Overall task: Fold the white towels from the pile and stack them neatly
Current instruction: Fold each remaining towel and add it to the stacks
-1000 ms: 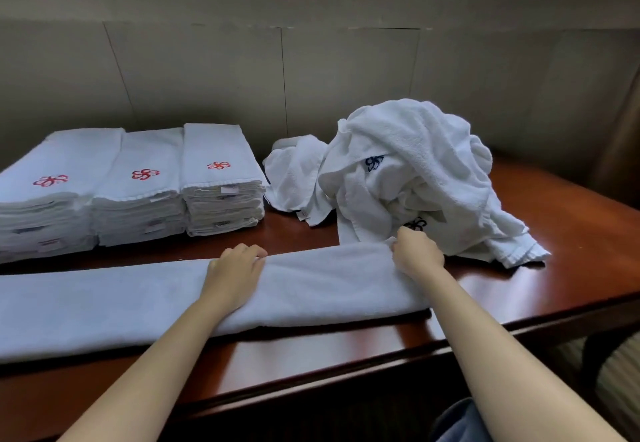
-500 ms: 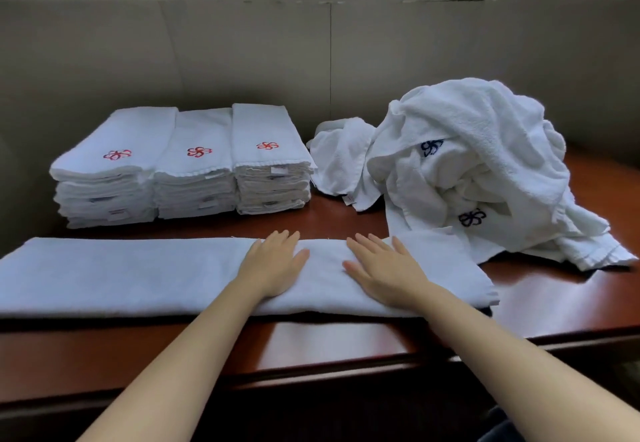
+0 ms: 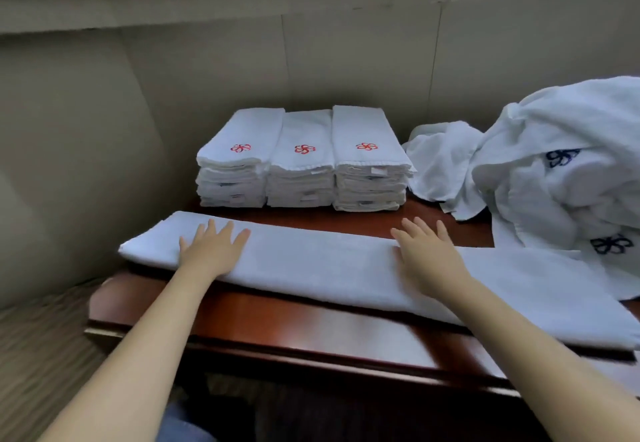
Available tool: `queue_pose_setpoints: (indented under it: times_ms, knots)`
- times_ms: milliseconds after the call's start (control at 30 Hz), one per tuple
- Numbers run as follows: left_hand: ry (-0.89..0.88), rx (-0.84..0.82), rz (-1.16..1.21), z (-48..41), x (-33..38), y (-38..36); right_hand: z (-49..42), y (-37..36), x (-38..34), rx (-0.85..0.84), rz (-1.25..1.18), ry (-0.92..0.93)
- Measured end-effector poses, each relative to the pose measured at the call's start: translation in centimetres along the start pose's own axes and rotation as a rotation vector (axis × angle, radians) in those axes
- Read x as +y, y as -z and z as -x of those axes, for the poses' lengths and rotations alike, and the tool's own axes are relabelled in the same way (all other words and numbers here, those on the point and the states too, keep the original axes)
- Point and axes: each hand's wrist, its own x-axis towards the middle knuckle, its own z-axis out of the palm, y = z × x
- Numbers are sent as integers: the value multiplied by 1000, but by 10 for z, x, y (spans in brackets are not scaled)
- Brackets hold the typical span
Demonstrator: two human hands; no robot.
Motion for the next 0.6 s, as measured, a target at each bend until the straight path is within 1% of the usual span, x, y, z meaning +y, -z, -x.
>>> queue_pose_setpoints:
  times_ms: [67,100,167,233,300,400,467,600]
  knots:
    - [-22,-38,19,7,-15,-4,-10,1,-40,33,-82,113]
    - [-54,-50,23,11,-19,-7,-13,1,-59,24,-132,157]
    - [-119,-28,16,14,-26,-12,-17,-4,-87,-59,-240,215]
    - [-108,22,53,11,-36,-11,-17,-13,-103,-162,-279,251]
    - [-34,59,55,4,-50,-9,-17,-19,-106,-189,-235,262]
    - [148,97,45,-5,-75,-7,-18,-21,-105,-192,-212,256]
    - [298,181,191,-8,-88,-9,-17,-21,-105,-187,-213,252]
    - [632,391,593,-8,-103,-13,-15,-21,-106,-166,-217,248]
